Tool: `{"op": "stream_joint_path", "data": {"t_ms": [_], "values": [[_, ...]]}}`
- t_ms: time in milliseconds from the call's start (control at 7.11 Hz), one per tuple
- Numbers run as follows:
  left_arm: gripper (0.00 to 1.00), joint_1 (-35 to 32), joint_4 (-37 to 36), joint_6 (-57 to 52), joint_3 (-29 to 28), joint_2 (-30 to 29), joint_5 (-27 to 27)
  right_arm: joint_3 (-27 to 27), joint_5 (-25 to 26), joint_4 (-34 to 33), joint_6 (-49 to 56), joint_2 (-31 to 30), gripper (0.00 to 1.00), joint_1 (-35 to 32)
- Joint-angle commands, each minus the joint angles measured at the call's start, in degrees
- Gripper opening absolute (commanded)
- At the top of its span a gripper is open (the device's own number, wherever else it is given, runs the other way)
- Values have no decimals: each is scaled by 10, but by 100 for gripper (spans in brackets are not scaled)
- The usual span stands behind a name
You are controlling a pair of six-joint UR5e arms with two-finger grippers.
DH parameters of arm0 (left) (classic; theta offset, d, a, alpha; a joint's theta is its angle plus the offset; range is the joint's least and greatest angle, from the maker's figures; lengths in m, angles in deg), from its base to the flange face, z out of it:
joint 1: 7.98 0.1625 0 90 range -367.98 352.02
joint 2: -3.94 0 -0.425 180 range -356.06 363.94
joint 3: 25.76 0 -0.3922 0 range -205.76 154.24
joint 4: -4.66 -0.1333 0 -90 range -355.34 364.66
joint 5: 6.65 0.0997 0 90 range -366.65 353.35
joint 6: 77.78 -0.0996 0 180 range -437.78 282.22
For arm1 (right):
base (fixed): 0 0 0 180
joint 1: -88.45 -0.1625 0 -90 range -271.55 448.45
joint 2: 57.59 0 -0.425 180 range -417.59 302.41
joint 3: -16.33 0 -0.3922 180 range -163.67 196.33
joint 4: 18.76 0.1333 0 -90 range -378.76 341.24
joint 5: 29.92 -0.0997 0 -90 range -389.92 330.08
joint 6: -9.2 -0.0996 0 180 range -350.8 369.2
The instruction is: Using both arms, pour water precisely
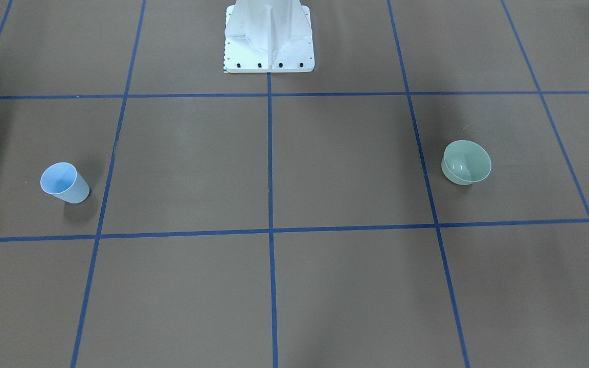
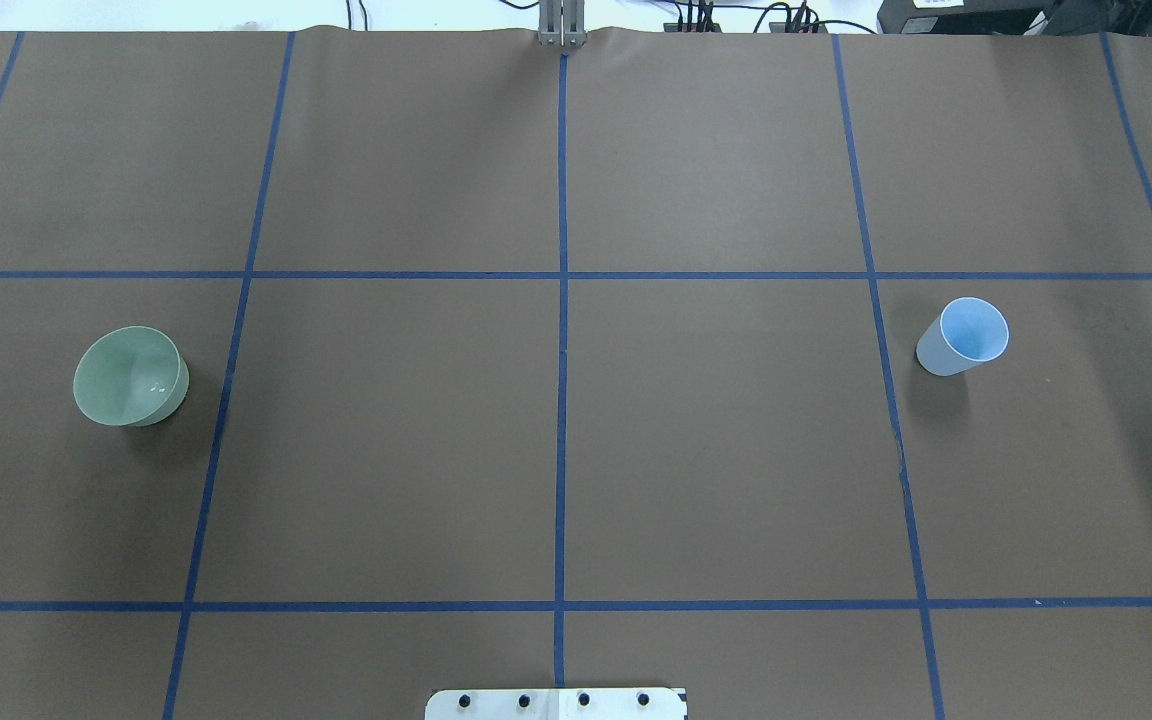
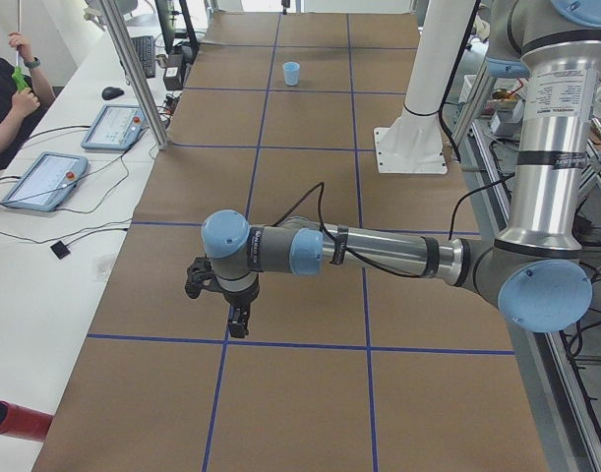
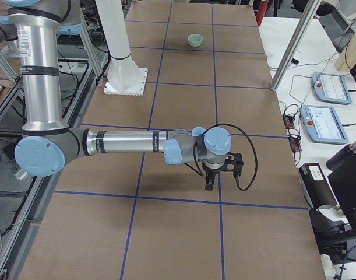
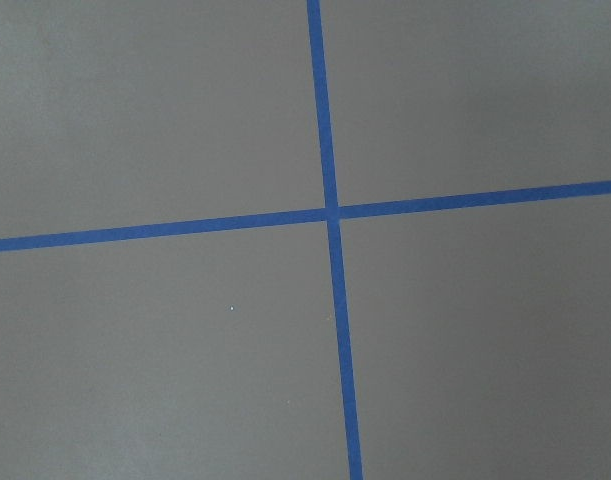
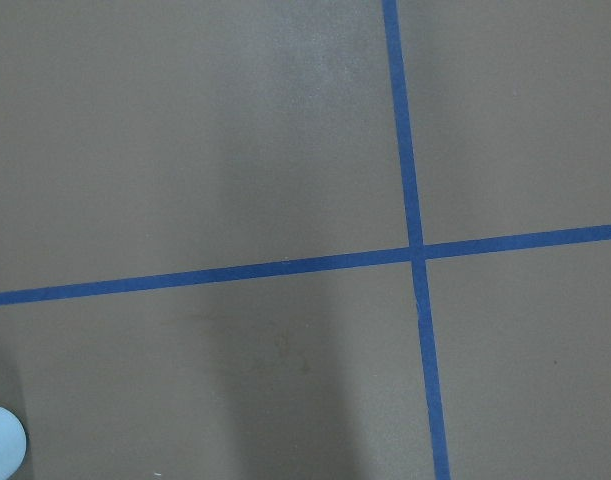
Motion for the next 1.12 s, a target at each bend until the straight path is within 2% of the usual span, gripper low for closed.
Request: {"op": "stream_joint_path", "data": {"t_ms": [0, 141, 984], "values": [[100, 0, -1, 0, -1, -3, 0, -3, -12, -1, -1, -8, 100, -11], [100, 0, -1, 0, -1, -3, 0, -3, -30, -1, -1, -7, 100, -13], [100, 0, -1, 0, -5, -3, 0, -2, -29, 0, -1, -7, 100, -14]]}}
